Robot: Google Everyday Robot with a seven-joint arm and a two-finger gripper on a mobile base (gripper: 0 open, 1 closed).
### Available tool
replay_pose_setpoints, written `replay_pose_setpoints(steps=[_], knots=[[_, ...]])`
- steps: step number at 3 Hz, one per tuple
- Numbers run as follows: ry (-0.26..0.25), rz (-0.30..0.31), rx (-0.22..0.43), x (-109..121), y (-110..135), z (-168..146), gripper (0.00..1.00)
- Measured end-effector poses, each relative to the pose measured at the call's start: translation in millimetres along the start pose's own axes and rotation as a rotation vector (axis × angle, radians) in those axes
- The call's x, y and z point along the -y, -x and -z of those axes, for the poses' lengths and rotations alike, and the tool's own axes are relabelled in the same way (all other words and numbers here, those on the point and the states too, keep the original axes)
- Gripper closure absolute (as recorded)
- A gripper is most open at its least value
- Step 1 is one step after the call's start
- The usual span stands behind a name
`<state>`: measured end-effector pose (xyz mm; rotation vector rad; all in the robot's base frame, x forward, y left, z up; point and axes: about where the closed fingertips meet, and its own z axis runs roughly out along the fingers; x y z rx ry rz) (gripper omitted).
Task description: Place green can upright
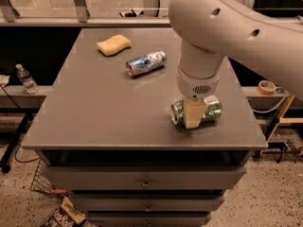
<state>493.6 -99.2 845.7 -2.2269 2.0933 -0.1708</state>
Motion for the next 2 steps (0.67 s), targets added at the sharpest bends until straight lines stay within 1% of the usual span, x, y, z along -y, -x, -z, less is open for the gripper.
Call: replay_pose_setpoints(steps=[1, 2], knots=[[0.001, 0.01, 0.014, 0.4, 2.4, 0.0, 0.72], [-0.004, 0.015, 0.044, 0.9, 3.3, 8.7, 0.95]])
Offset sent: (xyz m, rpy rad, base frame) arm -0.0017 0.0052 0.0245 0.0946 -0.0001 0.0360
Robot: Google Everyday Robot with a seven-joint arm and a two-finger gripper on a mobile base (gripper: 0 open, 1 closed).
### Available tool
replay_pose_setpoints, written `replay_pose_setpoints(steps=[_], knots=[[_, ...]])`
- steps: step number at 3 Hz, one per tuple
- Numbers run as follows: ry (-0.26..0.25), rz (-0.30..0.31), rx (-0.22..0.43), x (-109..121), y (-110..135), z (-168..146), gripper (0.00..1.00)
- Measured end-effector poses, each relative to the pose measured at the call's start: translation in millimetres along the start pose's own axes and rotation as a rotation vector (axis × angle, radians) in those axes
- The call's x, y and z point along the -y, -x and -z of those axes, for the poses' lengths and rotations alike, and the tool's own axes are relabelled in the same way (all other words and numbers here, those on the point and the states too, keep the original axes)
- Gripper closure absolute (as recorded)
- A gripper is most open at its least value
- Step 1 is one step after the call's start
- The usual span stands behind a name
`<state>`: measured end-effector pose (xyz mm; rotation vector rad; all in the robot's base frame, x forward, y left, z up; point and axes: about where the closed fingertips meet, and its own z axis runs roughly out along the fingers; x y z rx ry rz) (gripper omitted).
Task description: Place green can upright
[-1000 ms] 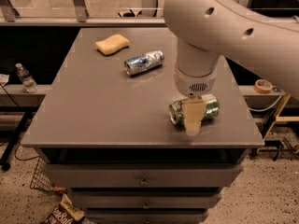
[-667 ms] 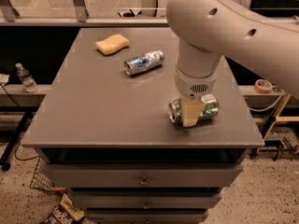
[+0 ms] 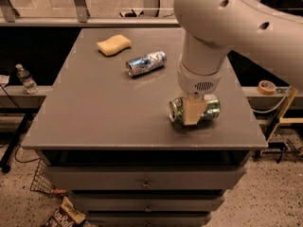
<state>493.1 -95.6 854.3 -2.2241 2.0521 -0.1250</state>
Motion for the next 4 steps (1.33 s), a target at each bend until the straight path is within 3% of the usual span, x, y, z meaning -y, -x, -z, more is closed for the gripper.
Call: replay_pose_setpoints(steps=[2, 4], knots=[[-0.064, 0.014, 0.154, 2.1, -2.7, 48.9, 1.0], [-0.076, 0.028, 0.268, 7.1, -0.2, 74.1, 1.0]])
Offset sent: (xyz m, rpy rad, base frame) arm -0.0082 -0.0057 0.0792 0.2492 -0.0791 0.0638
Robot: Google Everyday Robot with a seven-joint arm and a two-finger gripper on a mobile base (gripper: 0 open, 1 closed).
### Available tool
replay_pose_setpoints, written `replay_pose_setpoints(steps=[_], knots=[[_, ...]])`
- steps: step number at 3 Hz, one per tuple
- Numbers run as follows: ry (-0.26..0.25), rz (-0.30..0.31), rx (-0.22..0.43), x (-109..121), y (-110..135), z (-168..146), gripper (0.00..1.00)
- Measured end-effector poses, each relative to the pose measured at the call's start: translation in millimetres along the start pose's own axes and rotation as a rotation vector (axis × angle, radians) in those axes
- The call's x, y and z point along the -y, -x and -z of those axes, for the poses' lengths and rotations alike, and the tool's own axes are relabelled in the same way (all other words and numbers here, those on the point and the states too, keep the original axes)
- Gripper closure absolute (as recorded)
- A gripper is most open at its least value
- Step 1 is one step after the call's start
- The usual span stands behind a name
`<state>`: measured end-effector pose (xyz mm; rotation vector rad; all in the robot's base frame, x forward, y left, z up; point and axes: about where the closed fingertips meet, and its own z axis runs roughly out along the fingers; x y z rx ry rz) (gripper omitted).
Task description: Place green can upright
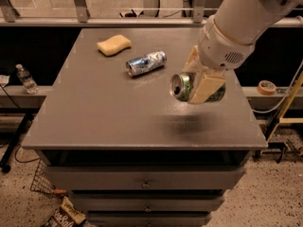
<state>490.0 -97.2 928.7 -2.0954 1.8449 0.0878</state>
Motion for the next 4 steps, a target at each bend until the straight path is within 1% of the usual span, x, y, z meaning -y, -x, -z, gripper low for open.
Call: replay_pose_setpoints(steps=[1, 2, 3, 4], knots=[[0.023, -0.007, 0.126, 3.3, 0.7, 11.6, 1.0], [0.066, -0.071, 0.289, 7.9, -11.8, 22.8, 1.0], [0.152, -0.177, 0.487, 10.1, -17.3, 18.3, 1.0], [0.179, -0.298, 0.663, 5.8, -12.0, 19.4, 1.0]])
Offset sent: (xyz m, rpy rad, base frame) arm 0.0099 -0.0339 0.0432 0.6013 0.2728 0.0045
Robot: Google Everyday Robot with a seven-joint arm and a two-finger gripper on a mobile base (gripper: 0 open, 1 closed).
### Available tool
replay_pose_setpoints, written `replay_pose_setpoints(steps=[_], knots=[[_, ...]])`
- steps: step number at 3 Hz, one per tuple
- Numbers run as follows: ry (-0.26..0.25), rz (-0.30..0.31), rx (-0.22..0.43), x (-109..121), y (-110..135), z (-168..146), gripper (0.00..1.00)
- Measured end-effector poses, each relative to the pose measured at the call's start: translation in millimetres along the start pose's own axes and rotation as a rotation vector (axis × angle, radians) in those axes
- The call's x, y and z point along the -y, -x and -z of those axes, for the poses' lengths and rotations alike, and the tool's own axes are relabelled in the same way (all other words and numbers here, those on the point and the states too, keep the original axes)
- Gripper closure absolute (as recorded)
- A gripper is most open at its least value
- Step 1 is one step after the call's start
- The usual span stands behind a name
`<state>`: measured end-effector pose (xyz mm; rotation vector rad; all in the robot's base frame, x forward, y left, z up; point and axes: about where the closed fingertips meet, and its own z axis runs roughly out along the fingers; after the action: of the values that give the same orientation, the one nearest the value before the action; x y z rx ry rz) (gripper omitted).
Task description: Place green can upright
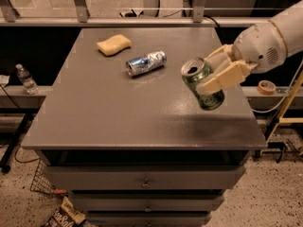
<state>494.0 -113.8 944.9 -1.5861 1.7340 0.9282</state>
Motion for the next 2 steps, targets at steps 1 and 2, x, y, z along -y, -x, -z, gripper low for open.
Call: replay_pose_setpoints(steps=[1, 2], knots=[[-0.026, -0.088, 0.181, 1.2, -3.4, -11.6, 1.0], [-0.08, -0.136, 0.316, 3.3, -6.4, -18.2, 1.0]])
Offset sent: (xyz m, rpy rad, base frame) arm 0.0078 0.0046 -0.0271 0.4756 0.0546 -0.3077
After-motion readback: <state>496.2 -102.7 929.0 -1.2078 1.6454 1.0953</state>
